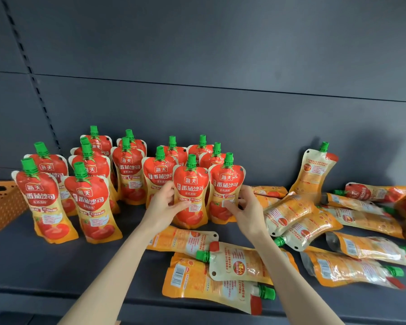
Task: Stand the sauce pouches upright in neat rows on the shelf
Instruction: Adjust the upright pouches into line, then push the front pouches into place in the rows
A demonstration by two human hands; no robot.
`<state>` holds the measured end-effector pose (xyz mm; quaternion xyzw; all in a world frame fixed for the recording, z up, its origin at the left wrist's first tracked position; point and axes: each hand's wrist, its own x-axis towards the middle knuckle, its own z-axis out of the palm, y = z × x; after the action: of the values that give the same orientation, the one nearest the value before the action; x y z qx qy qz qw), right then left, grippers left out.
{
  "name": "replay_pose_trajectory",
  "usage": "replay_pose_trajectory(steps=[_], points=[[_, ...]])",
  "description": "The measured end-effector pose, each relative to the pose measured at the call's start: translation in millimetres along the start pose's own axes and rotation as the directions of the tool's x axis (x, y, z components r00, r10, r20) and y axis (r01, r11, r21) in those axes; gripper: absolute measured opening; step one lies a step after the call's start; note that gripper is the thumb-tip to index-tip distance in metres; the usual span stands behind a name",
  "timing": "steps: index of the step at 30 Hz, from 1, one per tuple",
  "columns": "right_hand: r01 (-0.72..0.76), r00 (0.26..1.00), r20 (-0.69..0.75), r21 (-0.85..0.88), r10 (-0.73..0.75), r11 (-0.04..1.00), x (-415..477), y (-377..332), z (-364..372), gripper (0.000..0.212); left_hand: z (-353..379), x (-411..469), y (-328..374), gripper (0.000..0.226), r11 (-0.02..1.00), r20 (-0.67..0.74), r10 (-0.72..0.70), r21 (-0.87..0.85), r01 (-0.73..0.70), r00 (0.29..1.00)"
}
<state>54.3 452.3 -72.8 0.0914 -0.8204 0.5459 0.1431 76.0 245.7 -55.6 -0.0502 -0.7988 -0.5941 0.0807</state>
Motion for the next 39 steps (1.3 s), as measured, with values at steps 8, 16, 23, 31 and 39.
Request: replay_pose_trajectory(steps=[8,16,23,31,39], points=[[-0.030,1.000,0.004,-0.035,0.030,0.999,-1,-4,1,0.034,1,1,-6,0.047,0.997,-0.043,0.001,0.077,0.003,0.999],[-0.055,0.999,-0.001,-0.101,0.055,0.993,-17,-9,-12,0.045,6,-25,-2,0.059,0.980,-0.251,0.083,0.196,-0.033,0.965],[0.028,0.991,0.131,-0.229,0.002,0.973,-58,-17,-41,0.022,18,-74,6,0.039,0.946,-0.253,0.160,0.316,-0.074,0.954],[0.130,0.953,0.300,-0.525,0.040,0.841,-108,-5,-64,0.059,40,-134,6,0.051,0.913,-0.016,0.085,0.401,-0.071,0.996],[0.146,0.952,0.306,-0.524,0.026,0.839,-114,-4,-74,0.057,43,-154,-3,0.102,0.764,0.153,0.115,0.618,-0.186,0.981]])
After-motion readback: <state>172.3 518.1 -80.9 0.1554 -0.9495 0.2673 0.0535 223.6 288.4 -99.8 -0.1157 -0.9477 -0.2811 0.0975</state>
